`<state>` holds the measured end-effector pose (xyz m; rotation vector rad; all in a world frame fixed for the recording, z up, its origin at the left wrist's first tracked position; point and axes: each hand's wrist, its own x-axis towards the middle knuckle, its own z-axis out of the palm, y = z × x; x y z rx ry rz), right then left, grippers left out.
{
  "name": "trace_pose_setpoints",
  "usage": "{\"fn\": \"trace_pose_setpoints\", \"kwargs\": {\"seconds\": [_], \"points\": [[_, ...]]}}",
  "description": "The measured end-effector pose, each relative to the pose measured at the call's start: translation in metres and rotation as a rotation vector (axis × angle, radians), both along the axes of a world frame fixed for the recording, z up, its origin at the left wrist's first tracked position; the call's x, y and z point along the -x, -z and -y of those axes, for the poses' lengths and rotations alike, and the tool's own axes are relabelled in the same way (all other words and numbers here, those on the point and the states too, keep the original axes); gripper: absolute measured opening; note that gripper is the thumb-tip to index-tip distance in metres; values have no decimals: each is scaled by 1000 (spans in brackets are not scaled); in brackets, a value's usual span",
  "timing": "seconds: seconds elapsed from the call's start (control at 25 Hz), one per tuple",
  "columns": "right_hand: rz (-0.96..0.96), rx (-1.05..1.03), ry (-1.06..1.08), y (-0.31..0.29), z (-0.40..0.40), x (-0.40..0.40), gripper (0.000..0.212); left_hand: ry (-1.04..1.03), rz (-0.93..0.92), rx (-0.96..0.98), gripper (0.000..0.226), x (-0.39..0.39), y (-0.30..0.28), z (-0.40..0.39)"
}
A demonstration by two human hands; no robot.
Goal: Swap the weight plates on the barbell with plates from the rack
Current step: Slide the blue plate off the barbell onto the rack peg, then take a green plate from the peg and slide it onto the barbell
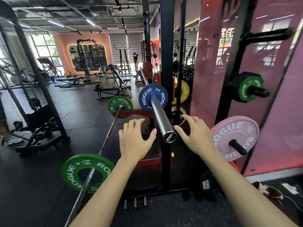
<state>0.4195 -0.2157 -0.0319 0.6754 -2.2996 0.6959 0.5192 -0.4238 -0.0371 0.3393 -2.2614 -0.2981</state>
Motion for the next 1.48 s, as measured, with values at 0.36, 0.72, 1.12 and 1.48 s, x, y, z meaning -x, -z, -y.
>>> {"fn": "trace_pose_setpoints", "kwargs": {"seconds": [0.36, 0.72, 1.12, 1.48], "points": [[4, -43, 12, -9, -46, -82, 53, 48, -7, 18, 60, -65, -6, -48], [-11, -5, 231, -20, -202, -108, 53, 289, 0, 46, 62, -34, -17, -200], [3, 20, 613, -17, -420, -133, 57, 686, -15, 14, 63, 11, -35, -417], [2, 18, 645, -12, -486, -105, 58, 734, -30, -23, 65, 49, -25, -490]]}}
